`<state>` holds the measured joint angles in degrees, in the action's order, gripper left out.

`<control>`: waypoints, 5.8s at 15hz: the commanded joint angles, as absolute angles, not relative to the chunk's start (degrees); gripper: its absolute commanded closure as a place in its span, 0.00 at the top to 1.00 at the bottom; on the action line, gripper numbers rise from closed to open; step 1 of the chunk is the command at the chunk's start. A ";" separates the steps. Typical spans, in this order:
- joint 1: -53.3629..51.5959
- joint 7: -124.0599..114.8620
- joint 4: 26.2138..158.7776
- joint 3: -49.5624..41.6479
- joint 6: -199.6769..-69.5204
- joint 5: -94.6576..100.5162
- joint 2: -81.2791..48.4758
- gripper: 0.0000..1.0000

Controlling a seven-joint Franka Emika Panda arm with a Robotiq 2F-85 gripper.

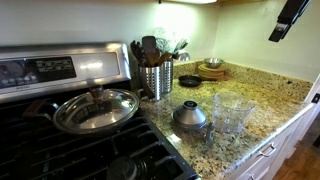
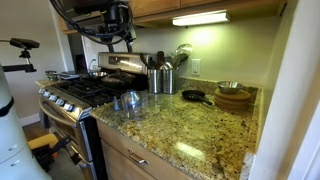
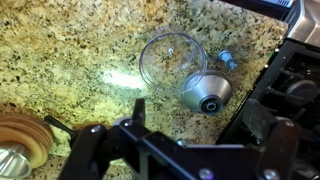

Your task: Put the blade in the blender and cover it with the grey lid

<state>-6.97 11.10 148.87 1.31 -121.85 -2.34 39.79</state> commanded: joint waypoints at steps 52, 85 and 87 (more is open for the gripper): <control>-13.51 10.98 142.63 12.47 -147.47 -5.73 -4.21 0.63; -13.68 12.36 144.28 14.95 -143.60 -11.43 2.47 0.13; -13.98 11.96 144.34 14.76 -141.17 -12.50 5.47 0.13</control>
